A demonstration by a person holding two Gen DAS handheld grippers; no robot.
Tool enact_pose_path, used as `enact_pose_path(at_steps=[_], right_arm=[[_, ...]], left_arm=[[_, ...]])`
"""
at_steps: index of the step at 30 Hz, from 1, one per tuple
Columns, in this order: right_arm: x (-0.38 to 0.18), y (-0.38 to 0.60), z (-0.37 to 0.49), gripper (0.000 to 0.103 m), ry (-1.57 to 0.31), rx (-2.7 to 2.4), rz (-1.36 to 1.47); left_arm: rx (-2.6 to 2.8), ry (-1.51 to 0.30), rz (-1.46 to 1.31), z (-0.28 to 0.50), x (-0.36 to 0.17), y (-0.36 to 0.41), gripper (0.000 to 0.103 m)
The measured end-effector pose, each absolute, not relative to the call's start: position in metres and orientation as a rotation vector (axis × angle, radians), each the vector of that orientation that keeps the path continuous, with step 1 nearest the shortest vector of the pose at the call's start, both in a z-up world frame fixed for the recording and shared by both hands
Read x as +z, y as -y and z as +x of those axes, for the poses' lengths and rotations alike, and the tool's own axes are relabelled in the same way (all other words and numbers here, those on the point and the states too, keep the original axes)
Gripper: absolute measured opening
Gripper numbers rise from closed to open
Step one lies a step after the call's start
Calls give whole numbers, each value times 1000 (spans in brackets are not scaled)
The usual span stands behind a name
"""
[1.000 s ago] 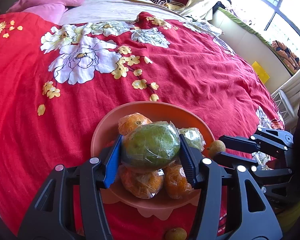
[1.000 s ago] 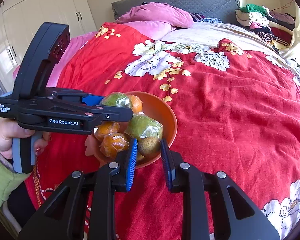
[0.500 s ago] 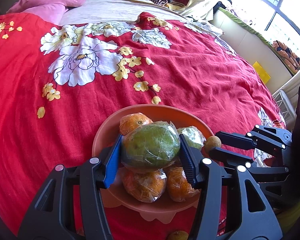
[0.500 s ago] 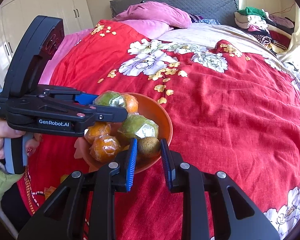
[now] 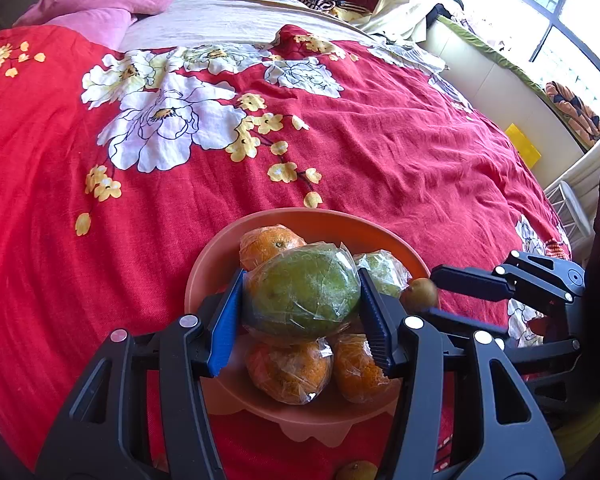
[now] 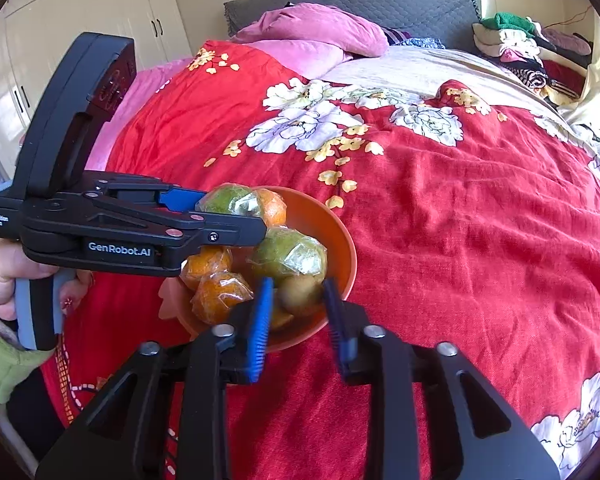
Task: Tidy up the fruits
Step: 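Open the right tool to drop the longan in the bowl while the left tool releases the green fruit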
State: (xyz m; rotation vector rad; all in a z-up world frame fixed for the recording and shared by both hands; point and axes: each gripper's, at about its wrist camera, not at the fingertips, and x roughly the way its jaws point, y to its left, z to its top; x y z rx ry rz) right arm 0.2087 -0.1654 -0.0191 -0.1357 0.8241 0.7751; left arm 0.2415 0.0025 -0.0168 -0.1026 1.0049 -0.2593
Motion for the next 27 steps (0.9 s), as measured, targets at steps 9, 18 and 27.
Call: enact_pose_path(at_steps=[9, 18, 27], right_arm=[[-16, 171, 206, 51, -825, 767, -113], [-14, 173, 202, 58, -822, 759, -112], [-12, 174, 198, 69, -815, 750, -116]], left_arm=[[-259, -1004, -103, 241, -17, -3, 46], [-260, -1005, -102, 241, -17, -3, 46], [-255, -989, -106, 238, -11, -5, 51]])
